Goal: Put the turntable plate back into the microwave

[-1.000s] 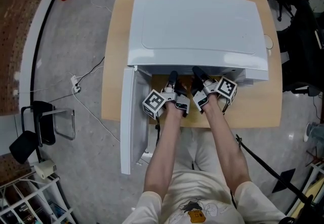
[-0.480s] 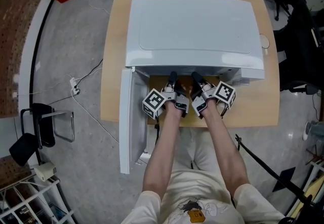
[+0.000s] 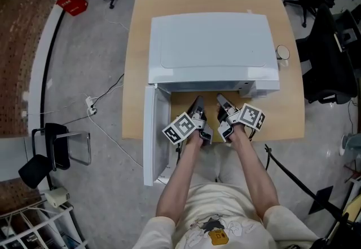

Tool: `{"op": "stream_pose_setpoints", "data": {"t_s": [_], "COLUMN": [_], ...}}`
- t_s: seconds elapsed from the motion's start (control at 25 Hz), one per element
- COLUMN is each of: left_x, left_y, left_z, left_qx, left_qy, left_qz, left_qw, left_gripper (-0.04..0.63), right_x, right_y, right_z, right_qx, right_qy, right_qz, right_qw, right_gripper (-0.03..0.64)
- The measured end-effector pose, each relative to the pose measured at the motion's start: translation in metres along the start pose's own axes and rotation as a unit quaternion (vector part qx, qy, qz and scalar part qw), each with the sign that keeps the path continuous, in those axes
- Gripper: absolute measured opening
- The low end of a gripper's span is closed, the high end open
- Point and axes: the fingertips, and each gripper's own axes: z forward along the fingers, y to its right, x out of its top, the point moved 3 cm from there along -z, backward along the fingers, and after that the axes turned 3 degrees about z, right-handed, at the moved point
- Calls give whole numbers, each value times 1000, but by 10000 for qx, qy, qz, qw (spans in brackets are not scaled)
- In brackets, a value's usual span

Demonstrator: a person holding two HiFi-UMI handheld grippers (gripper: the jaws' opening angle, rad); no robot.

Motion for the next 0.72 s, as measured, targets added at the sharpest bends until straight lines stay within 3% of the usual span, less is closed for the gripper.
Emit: {"op": "stream_pose_setpoints", "data": {"t_s": [0.2,0.4,0.56,0.72], "left_x": [-13,-28,-43,-51], "left_y": [44,69,68,61], "left_z": [-28,-53,-62,-66], "left_qx": [170,414,492,544], "left_qy": [-434,-750,-956,-1149], "left_qz": [1374,2396,2705,2966], "left_qw": [9894,9671,9567,9465], "left_gripper": [0,0,0,0], "right_x": [-3,-11,-24,-40], "right_y": [-35,-51,-49,-42], "right_z": [-36,-61,-65,-63], "right_qx": [-103,-455,-1018,-1456], "right_qy": [-204,-188,-120,-367], "right_qz": [-758,-1772,-2534,-3204], "right_qw": [9969,9829,9619,9353], "right_gripper": [6,6,6,6]}}
